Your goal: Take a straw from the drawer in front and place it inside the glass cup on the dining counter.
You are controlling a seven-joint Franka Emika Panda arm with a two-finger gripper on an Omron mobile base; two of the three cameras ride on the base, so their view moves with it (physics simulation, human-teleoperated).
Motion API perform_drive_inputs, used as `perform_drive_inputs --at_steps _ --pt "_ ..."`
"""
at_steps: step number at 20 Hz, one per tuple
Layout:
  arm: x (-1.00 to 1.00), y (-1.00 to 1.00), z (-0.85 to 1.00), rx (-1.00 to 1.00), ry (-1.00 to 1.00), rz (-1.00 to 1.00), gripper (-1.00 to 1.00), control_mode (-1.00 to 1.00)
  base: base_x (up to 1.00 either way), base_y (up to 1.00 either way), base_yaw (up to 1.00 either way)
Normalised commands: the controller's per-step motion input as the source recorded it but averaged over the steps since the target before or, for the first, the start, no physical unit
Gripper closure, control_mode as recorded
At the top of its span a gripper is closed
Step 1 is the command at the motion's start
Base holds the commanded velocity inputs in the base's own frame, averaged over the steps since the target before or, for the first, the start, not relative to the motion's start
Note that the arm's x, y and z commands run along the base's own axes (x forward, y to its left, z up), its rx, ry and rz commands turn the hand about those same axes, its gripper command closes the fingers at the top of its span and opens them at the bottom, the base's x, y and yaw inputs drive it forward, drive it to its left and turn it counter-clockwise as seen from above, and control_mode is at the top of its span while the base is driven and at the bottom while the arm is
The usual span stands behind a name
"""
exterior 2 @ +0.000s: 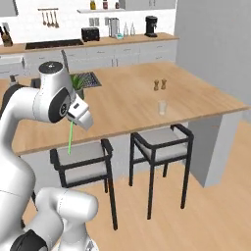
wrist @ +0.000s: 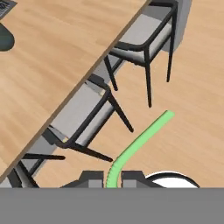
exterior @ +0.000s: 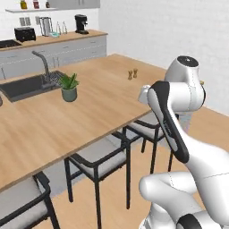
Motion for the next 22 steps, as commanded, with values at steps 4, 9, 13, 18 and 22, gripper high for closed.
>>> perform_drive_inputs --at_steps 4,9,13,18,22 --pt "0.00 0.00 0.00 0.00 0.00 0.00 1.00 1.00 0.38 -1.00 0.44" --pt "0.00 0.00 0.00 0.00 0.00 0.00 1.00 1.00 0.23 -1.00 0.44" --pt "0.00 0.00 0.00 0.00 0.00 0.00 1.00 1.00 0.11 -1.00 0.44" --pt "0.00 0.00 0.00 0.00 0.00 0.00 1.00 1.00 0.08 -1.00 0.41" --pt "0.00 0.00 0.00 0.00 0.00 0.00 1.00 1.00 0.28 -0.90 0.35"
